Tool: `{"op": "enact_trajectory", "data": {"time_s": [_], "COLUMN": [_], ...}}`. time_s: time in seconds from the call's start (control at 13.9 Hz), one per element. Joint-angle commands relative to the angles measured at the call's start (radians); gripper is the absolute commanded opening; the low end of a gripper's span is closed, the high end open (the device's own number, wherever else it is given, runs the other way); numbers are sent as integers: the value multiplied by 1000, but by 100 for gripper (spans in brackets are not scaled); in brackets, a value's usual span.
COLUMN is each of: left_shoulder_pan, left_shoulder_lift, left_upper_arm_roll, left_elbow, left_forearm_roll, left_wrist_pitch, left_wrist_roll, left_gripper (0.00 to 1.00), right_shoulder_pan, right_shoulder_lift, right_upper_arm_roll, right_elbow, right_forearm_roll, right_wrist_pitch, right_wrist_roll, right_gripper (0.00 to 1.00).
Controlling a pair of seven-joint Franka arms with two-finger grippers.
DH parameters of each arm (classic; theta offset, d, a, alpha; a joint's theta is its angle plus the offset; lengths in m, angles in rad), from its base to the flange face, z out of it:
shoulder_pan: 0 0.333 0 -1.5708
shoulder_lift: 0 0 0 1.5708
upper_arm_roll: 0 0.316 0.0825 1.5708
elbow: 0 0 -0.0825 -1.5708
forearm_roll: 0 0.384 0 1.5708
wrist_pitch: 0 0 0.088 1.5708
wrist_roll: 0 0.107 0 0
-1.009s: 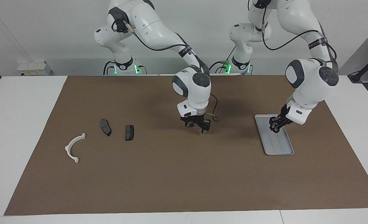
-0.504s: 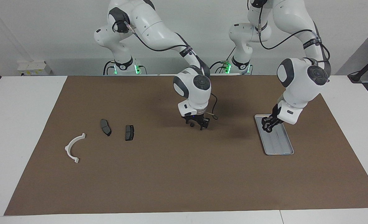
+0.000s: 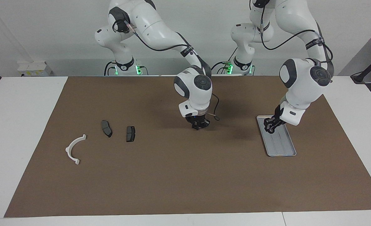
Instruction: Place bearing gear from tray to pile
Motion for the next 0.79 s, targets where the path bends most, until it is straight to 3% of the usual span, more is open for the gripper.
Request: {"op": "enact_trajectory", "data": {"time_s": [0.0,0.36,0.72], "left_shoulder_pan": [-23,-156,-380], "left_shoulder_lift": [-13,-12,-10], "left_upper_arm_roll": [10,13,12], "left_elbow": [11,43,57], "left_forearm_roll": [17,18,38], "left_wrist_pitch": [-28,-78,-64], "left_wrist_roll": [-39,-212,-501], "left_gripper": [0,0,0], "right_shoulder_pan": [-27,-91,-317], "right_shoulder_lift": [-12,-37,-194], "right_upper_arm_roll": [12,12,12], "right_elbow": [-18,67,83], "right_forearm_roll": [12,10,9], "right_wrist_pitch": [1,-140,-310], "right_wrist_roll": [-43,-97,-553], "right_gripper": [0,0,0]}}
